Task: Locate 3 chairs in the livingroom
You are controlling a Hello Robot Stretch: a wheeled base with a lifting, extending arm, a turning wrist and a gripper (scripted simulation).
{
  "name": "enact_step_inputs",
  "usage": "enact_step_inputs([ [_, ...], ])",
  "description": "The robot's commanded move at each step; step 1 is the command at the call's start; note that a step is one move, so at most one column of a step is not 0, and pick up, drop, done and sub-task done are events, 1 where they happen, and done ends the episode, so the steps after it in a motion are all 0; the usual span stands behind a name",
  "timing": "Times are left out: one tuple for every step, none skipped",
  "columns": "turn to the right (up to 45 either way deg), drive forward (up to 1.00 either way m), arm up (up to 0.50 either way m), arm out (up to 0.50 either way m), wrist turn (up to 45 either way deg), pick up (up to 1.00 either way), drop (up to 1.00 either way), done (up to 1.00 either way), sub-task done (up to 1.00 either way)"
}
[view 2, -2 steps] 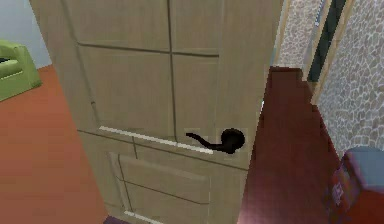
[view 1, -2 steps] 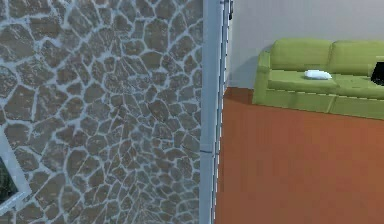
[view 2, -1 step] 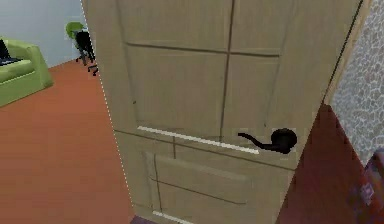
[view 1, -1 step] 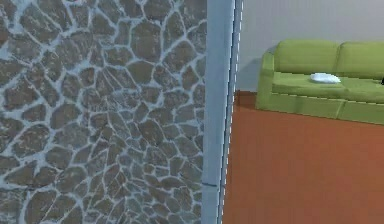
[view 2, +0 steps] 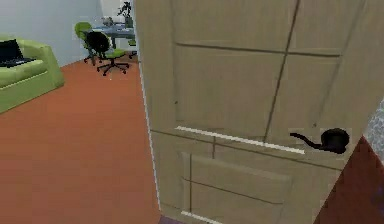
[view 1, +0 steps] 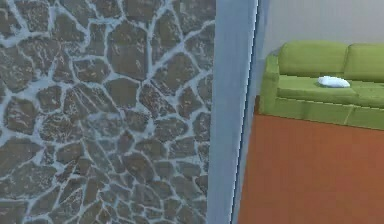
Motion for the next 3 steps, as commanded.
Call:
enact_step_inputs([
  [45.0,0.00,0.00,0.00,0.0,0.00,0.00,0.00,0.00],
  [18.0,0.00,0.00,0.00,0.0,0.00,0.00,0.00,0.00],
  [0.0,0.40,0.00,0.00,0.0,0.00,0.00,0.00,0.00],
])
